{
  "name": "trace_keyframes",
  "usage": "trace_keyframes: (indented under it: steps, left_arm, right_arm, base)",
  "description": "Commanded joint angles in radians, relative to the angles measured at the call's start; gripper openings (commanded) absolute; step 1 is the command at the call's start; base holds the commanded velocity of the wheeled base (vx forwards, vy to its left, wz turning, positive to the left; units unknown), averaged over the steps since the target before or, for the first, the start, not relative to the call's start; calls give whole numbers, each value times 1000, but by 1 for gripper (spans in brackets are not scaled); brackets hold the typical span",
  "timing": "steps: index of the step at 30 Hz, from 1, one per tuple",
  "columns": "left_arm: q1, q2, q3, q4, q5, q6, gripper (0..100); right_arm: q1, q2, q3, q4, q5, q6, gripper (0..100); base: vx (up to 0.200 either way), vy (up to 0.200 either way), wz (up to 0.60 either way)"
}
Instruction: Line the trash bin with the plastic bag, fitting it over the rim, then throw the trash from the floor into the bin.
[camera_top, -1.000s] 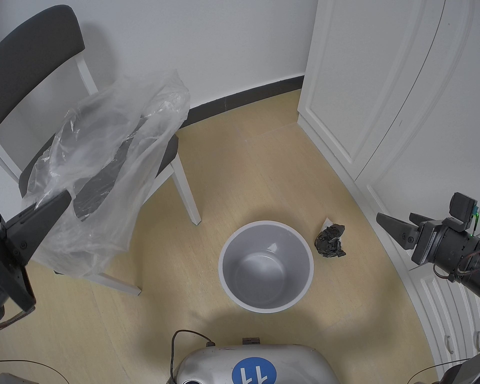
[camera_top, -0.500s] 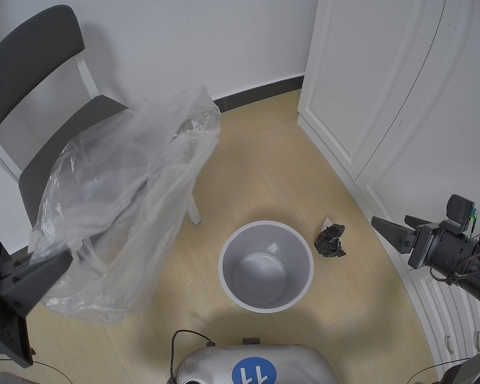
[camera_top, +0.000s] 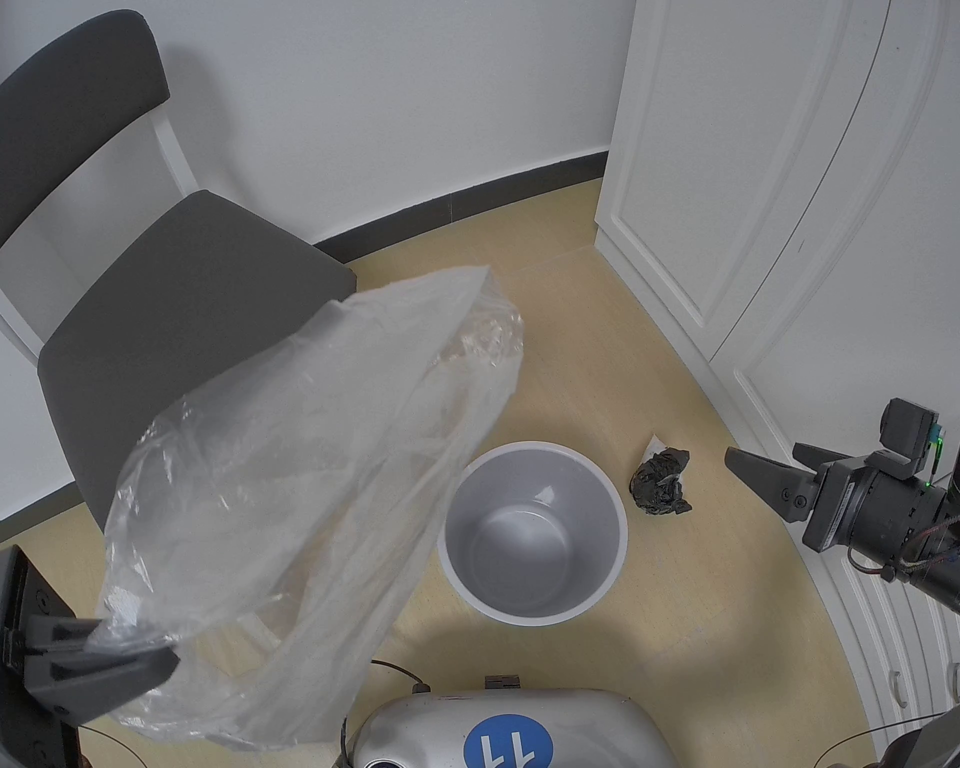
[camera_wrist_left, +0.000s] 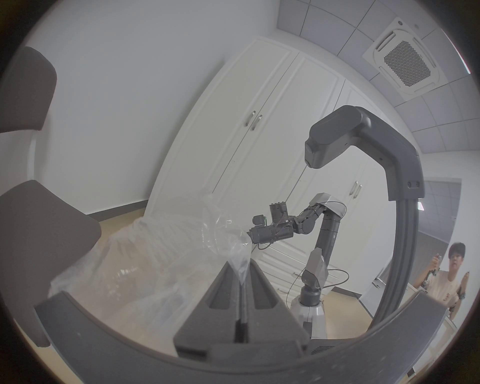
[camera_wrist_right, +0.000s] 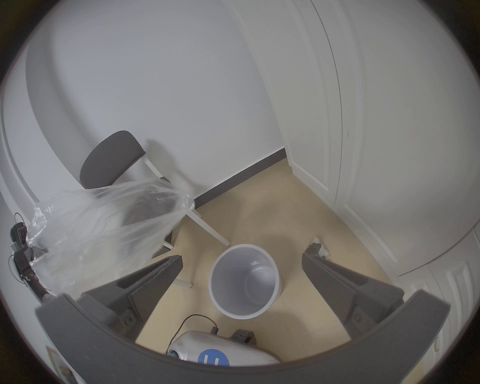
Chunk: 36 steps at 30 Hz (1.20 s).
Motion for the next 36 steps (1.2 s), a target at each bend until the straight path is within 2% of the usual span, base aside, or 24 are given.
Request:
trace_keyframes:
  steps: [1, 6, 10, 14, 20, 26, 32, 36]
  left_arm:
    - [-11, -11, 11, -2, -9, -3, 0]
    - [-23, -14, 15, -4, -9, -3, 0]
    - [-29, -14, 18, -5, -11, -5, 0]
    - [-31, -17, 18, -7, -9, -5, 0]
    - [-34, -21, 18, -7, -11, -5, 0]
    - [-34, -28, 15, -9, -11, -5, 0]
    - [-34, -35, 15, -9, -11, -3, 0]
    - [-34, -43, 15, -9, -12, -3, 0]
  right_arm:
    - [14, 20, 3, 0, 0, 9, 100]
    - [34, 26, 13, 1, 1, 13, 100]
    - [103, 42, 47, 1, 9, 13, 100]
    - [123, 92, 60, -2, 20, 27, 100]
    - [161, 178, 64, 0, 38, 98, 100]
    - [163, 184, 109, 1, 153, 98, 100]
    - [146, 259, 99, -12, 147, 102, 100]
    - [144, 299, 113, -77, 155, 137, 100]
  base:
    - [0, 0, 0]
    - [0, 0, 0]
    - [0, 0, 0]
    - [0, 0, 0]
    - [0, 0, 0]
    - [0, 0, 0]
    - [0, 0, 0]
    - [0, 0, 0]
